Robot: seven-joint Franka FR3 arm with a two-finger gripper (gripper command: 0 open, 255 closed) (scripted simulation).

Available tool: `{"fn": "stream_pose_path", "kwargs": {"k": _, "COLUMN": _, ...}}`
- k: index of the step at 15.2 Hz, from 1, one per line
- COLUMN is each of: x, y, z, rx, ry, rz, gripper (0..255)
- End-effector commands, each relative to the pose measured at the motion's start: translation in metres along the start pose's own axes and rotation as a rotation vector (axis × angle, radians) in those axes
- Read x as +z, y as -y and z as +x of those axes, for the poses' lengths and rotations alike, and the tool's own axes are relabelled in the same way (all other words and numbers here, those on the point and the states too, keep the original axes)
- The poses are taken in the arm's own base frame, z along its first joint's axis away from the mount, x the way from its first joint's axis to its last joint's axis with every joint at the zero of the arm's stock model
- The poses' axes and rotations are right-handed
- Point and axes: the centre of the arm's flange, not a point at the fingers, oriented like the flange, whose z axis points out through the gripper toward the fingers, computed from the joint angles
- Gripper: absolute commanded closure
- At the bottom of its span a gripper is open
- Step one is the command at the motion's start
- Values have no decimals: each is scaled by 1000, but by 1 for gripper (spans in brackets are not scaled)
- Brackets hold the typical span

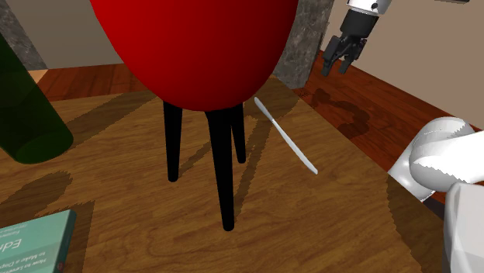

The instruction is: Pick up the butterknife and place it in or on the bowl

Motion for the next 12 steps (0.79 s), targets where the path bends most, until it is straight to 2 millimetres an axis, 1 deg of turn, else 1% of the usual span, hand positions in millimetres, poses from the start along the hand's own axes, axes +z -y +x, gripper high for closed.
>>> {"fn": "stream_pose_path", "kwargs": {"k": 1, "x": 0, "y": 0, "z": 0, "rx": 0, "ry": 0, "rz": 0, "gripper": 0}}
{"fn": "stream_pose_path", "kwargs": {"k": 12, "x": 2, "y": 151, "z": -38, "rx": 102, "ry": -2, "rz": -68, "gripper": 0}}
